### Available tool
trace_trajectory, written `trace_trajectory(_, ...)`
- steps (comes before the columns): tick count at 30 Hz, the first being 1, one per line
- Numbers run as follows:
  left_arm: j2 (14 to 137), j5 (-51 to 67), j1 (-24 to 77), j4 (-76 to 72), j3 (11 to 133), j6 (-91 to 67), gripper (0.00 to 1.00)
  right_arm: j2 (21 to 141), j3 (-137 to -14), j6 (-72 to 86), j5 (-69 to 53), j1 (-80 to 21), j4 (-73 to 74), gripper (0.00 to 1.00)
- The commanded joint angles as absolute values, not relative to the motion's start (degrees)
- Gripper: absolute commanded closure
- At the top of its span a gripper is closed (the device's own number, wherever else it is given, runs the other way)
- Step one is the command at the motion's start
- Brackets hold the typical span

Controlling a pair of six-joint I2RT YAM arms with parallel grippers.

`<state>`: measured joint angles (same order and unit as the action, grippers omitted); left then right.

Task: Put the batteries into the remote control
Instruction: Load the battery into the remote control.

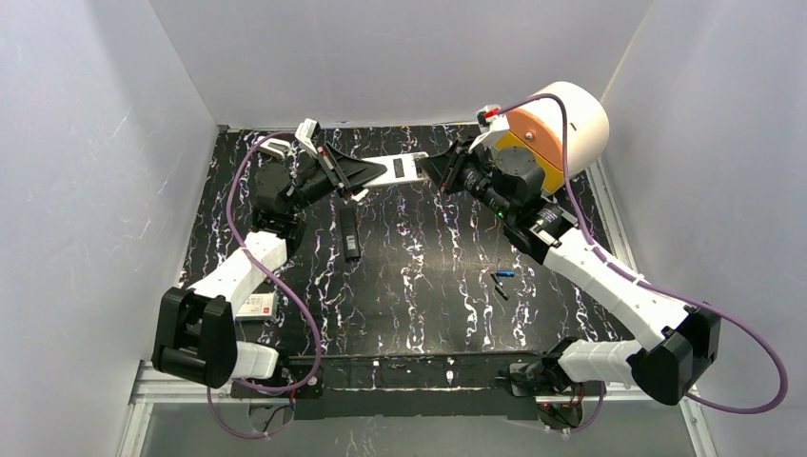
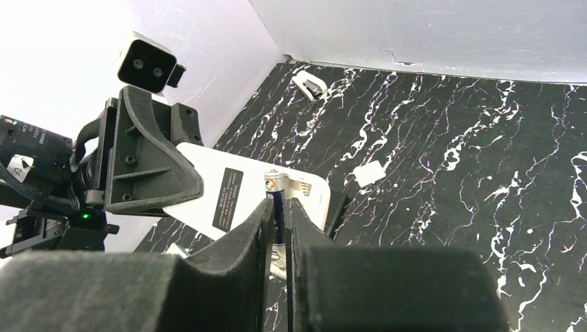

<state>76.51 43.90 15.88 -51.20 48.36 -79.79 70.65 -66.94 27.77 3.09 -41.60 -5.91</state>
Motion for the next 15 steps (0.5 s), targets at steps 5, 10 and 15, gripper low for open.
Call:
trace_trajectory(5, 74.2, 43.7, 15.8, -56.7, 48.8, -80.2, 1.0, 70.2, -69.6, 28.7, 4.4, -41.3, -4.5, 0.77)
trace_trajectory(10, 74.8, 43.2, 15.8, -56.7, 49.1, -79.6, 1.0, 68.2, -70.9, 30.6, 4.6, -41.3, -4.9, 0.72)
trace_trajectory(15, 75.3, 42.6, 15.8, -56.7, 49.3, -78.8, 1.0, 66.3, -71.5, 33.5, 4.9, -41.4, -5.7, 0.66)
